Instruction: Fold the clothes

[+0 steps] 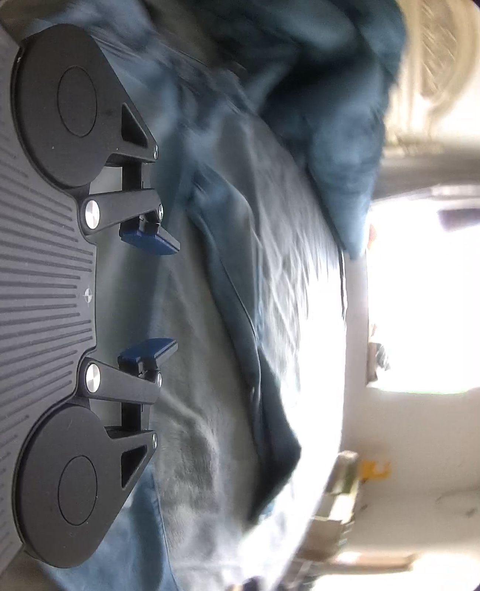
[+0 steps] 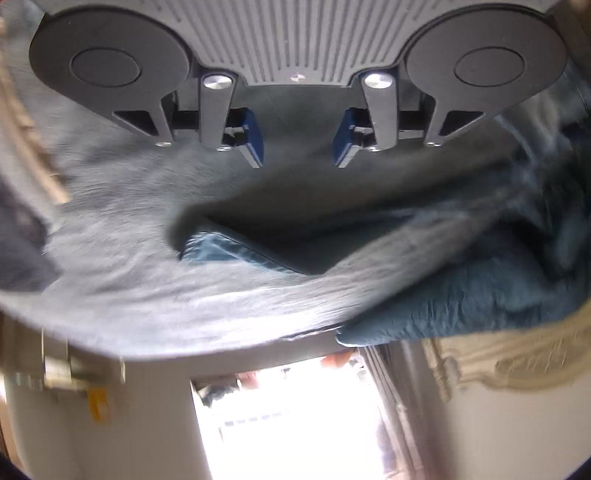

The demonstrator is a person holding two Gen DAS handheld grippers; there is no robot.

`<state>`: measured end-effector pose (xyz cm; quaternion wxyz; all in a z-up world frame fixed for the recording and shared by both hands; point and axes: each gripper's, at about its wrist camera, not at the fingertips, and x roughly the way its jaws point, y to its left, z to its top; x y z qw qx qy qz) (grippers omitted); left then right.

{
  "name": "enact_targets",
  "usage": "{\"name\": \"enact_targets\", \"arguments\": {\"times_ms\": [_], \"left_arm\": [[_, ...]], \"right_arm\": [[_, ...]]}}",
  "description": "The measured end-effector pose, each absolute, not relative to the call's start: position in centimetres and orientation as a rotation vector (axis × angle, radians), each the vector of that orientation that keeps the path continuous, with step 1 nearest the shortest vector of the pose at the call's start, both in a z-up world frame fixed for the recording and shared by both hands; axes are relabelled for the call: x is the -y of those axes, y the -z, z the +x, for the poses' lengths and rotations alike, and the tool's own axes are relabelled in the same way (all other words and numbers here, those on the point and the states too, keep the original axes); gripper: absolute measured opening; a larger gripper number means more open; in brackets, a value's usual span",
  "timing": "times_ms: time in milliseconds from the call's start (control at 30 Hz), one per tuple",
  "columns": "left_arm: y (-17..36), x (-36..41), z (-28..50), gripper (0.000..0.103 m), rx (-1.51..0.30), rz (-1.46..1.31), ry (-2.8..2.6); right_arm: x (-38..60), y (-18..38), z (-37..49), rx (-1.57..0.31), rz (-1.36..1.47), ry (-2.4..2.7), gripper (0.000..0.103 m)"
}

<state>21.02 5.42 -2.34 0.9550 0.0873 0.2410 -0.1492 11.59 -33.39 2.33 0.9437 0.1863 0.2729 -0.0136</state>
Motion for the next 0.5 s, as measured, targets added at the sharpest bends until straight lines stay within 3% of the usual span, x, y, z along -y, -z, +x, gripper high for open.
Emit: {"name": "enact_targets", "arguments": {"times_ms": [133,233,367,467,500], "left_arm": [[3.6,-1.9,25.2,0.051,-0.471,0.330,0.317],[4.8,0.0,28.2,0.052,-0.457,0.428,0.312],[6.7,1.6,32.3,0.053,-0.486,0.470,0.312],[7.7,2.1,35.3,0.054,-0.536,0.404,0.299],[7.9,2.1,36.0,0.054,-0.550,0.364,0.295]], "right_arm": [[34.1,-1.5,18.6,-0.610,0.287,0.087,0.054],[32.3,0.2,23.6,-0.654,-0.035,0.156,0.058],[30.9,4.3,29.2,-0.729,-0.352,0.222,0.056],[31.2,6.7,31.9,-0.779,-0.450,0.235,0.037],[31.3,6.9,32.2,-0.774,-0.480,0.229,0.017]]}}
